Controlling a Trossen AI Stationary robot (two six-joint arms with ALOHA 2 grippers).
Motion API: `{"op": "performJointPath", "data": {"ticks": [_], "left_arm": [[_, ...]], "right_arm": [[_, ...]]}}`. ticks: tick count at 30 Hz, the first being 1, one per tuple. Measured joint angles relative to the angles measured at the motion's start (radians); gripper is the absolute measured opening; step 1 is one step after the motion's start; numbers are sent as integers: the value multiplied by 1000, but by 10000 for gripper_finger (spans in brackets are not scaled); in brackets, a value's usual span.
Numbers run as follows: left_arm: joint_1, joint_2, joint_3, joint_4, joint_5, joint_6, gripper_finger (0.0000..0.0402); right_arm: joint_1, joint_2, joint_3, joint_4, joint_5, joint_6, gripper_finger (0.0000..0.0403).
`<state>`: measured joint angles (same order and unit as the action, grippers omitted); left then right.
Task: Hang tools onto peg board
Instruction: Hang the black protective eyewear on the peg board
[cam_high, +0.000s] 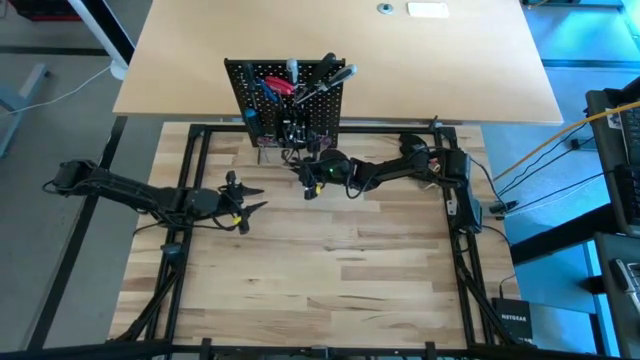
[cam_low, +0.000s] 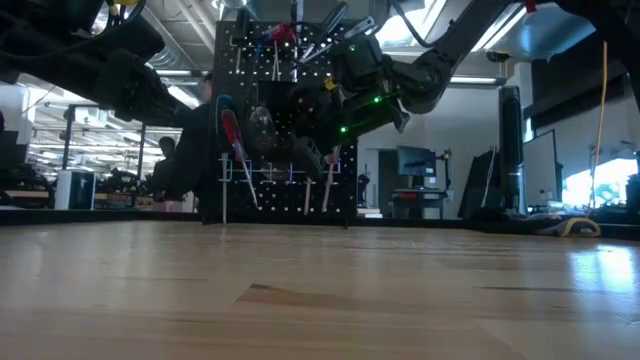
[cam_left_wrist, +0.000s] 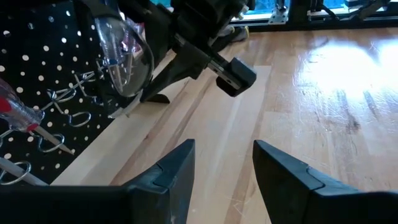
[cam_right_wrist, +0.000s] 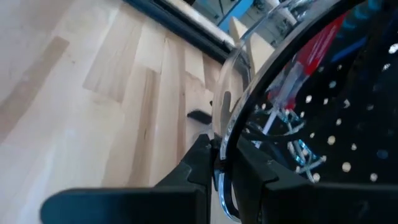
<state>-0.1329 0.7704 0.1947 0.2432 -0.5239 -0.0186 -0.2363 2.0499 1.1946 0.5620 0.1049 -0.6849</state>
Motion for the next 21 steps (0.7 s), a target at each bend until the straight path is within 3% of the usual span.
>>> {"op": "performJointPath", "data": {"ticks": [11, 21], "left_arm": [[0, 0, 0, 0, 0, 4, 150], [0, 0, 1, 1, 0, -10, 150]], "right_arm": [[22, 9, 5, 46, -42, -58, 39], [129, -10, 6, -30, -125, 73, 39]]}}
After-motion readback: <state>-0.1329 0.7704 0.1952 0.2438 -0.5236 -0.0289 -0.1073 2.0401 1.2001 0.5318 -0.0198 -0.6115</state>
